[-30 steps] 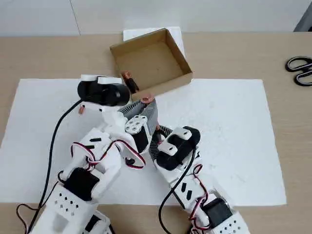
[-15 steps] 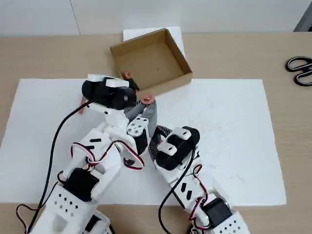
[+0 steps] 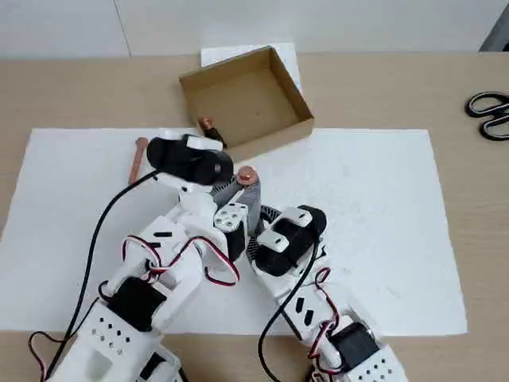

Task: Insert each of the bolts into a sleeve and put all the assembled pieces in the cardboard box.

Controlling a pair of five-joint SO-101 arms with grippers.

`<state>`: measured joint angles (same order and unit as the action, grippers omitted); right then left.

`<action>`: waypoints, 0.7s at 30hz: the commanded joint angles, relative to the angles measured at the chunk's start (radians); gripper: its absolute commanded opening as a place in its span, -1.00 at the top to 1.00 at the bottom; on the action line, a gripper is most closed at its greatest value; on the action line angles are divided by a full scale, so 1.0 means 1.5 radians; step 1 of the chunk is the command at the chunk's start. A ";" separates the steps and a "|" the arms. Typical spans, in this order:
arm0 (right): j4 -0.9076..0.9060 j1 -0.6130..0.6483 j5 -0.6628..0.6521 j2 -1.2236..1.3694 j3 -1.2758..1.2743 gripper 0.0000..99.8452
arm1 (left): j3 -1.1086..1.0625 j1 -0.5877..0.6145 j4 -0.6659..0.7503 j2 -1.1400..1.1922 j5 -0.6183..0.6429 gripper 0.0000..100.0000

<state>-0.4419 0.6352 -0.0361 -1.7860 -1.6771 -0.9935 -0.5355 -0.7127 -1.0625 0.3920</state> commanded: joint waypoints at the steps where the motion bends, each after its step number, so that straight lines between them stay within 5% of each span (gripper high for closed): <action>1: 0.007 0.002 -0.004 -0.013 -0.005 0.99 | -0.014 -0.028 -0.063 0.002 0.004 0.99; 6: 0.007 0.002 -0.004 -0.013 -0.005 0.99 | 0.029 -0.026 -0.092 0.001 0.004 0.93; 14: 0.007 0.002 -0.005 -0.013 -0.005 0.99 | 0.064 -0.023 -0.139 0.001 -0.044 0.16; 21: 0.002 0.001 -0.005 -0.013 -0.005 0.99 | 0.156 -0.008 -0.140 0.006 -0.101 0.10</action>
<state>-0.4419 0.6352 -0.0361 -1.8059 -1.6771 -0.8677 -0.5616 -0.9183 -1.0503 0.2908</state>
